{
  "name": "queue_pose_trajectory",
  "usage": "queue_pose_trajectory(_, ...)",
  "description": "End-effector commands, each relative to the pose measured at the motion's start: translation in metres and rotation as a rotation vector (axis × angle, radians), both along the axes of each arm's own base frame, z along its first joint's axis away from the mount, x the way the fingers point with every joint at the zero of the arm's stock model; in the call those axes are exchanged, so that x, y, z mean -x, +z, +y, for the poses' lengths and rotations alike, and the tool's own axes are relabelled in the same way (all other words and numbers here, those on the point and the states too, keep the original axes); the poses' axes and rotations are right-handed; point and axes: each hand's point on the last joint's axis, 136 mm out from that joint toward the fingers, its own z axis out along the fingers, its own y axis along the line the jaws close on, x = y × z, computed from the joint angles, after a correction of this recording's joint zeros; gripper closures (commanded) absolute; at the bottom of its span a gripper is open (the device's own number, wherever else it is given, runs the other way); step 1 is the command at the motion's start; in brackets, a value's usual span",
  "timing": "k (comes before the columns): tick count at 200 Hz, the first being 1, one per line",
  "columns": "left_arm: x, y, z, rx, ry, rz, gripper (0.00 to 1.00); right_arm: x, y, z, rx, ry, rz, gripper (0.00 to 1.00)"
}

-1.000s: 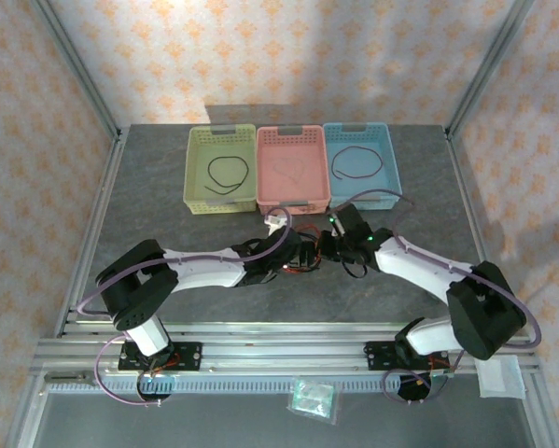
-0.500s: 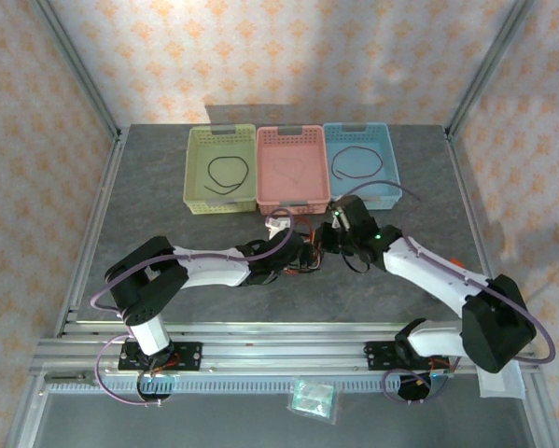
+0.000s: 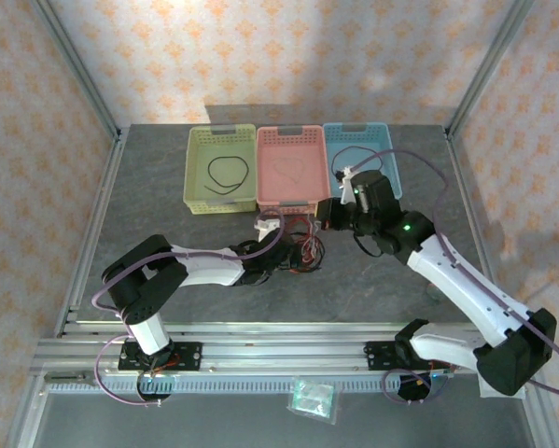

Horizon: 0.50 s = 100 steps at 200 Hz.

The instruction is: Untangle the cables

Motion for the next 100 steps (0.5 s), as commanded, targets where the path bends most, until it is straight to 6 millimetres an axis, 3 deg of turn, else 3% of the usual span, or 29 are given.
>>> queue_pose_trajectory(1,0.001,0.001,0.010,-0.008,0.032,-0.009,0.14,0.002,0.026,-0.003,0.012,0.023,-0.065,1.00)
queue_pose_trajectory(100,0.006,-0.009,0.018,-0.062,0.012,0.007,0.14,-0.003,0.097,-0.013,-0.006,-0.010,-0.237,1.00)
